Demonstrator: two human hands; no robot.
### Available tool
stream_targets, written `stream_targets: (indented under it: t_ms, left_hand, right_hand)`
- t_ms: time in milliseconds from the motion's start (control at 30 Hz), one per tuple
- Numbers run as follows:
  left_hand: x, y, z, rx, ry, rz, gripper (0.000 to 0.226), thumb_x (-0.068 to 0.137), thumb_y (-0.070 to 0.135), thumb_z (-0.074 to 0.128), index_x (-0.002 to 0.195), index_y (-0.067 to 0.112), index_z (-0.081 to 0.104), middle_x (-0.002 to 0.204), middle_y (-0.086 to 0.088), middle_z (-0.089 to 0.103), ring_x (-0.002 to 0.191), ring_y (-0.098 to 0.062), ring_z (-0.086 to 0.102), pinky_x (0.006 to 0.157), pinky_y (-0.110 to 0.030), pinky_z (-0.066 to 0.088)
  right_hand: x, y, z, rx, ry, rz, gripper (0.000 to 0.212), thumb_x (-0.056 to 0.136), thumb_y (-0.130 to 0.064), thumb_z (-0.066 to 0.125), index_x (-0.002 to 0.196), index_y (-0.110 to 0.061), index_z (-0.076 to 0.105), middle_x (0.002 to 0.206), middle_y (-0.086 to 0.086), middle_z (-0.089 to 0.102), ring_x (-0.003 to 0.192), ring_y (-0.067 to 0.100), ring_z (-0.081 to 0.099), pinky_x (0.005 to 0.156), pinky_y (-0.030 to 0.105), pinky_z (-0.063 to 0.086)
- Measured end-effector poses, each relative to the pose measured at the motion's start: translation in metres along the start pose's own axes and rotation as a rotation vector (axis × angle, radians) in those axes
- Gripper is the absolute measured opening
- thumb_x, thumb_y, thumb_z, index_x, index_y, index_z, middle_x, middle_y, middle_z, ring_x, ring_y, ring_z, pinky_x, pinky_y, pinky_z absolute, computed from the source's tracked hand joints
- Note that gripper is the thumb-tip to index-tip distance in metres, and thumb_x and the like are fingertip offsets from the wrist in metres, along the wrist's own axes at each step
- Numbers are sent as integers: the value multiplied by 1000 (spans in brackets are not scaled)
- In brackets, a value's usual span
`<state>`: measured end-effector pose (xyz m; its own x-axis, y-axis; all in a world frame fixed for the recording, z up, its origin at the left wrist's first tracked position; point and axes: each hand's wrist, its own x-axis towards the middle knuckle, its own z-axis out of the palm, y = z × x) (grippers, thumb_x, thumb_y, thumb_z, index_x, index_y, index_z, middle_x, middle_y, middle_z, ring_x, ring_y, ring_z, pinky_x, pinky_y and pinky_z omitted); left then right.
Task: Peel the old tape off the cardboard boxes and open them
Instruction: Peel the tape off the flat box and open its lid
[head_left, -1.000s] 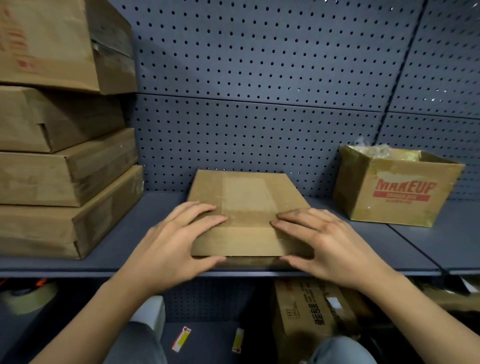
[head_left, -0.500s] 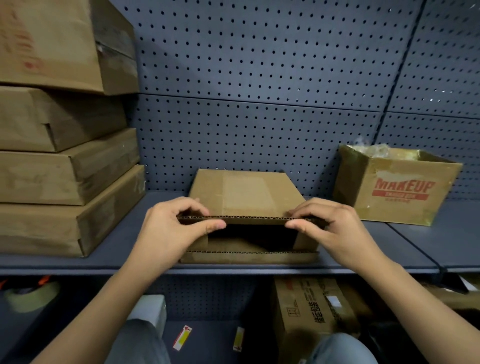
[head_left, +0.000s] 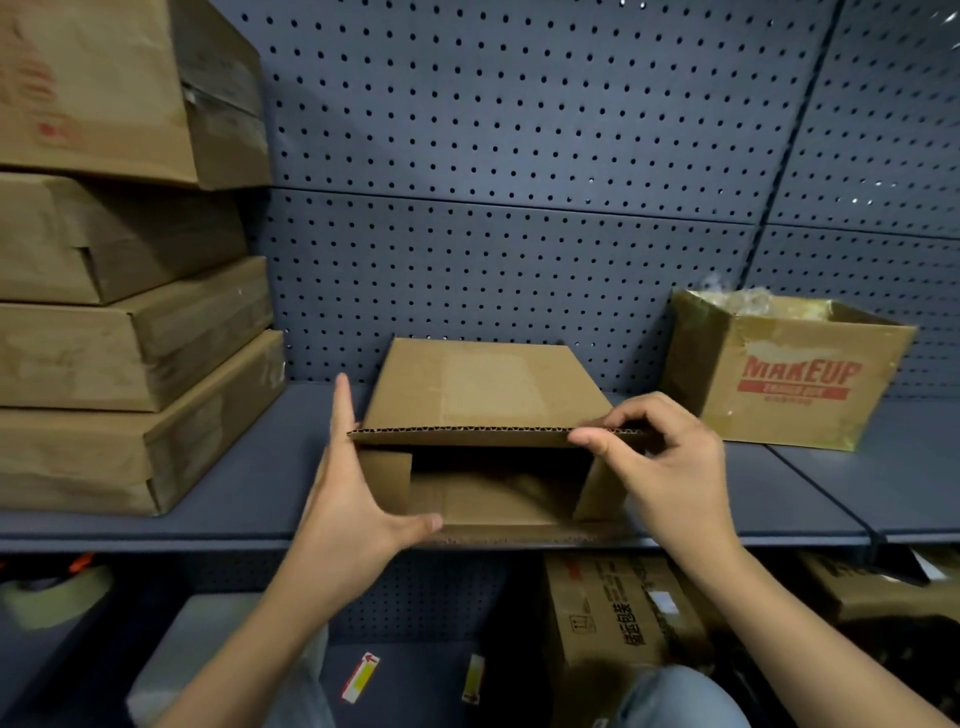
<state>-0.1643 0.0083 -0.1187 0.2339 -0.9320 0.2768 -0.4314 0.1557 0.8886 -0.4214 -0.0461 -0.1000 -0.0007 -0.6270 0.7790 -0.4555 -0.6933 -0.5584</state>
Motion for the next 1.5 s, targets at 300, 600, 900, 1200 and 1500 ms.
stream_targets:
  t_ms: [300, 600, 900, 1200, 1500]
  left_hand:
    - [6, -11, 12, 157, 201, 17, 125, 63, 31, 93, 155, 39, 9, 150, -2, 42, 132, -27, 45, 103, -39, 40]
    - [6, -13, 8, 196, 88, 20, 112, 81, 12, 77, 158, 34, -2, 146, 4, 40, 125, -23, 48, 91, -25, 36]
    - [8, -21, -8, 225, -127, 0, 104, 87, -3, 57, 154, 46, -7, 116, -2, 61, 74, -16, 55, 52, -17, 40]
    - [17, -16, -43, 416, -548, 142, 95, 94, -10, 45, 147, 53, -2, 156, 32, -3, 145, 7, 3, 99, 7, 9]
    - [30, -5, -30, 673, -809, 120, 88, 91, -1, 42, 155, 47, 3, 157, 32, -14, 148, -3, -16, 123, -33, -3]
  right_hand:
    - [-25, -3, 7, -40, -84, 44, 94, 63, -46, 88, 138, -48, 33, 130, -10, 37, 122, 3, 48, 106, 12, 35]
    - [-29, 4, 7, -89, -63, 99, 129, 73, 10, 75, 140, -69, -1, 129, -13, 21, 126, -14, 37, 96, -3, 28]
    - [-18, 24, -27, 338, -326, 192, 84, 75, 29, 41, 143, -21, 47, 146, 2, 44, 141, 10, 42, 114, 22, 34]
    - [-9, 47, -52, 603, -285, 434, 54, 70, 3, 31, 97, 0, 77, 130, 11, 66, 129, 24, 55, 104, 37, 48]
    - [11, 53, -48, -287, -607, 369, 27, 95, -23, 63, 121, -32, 69, 124, -13, 60, 117, 4, 54, 107, 28, 39]
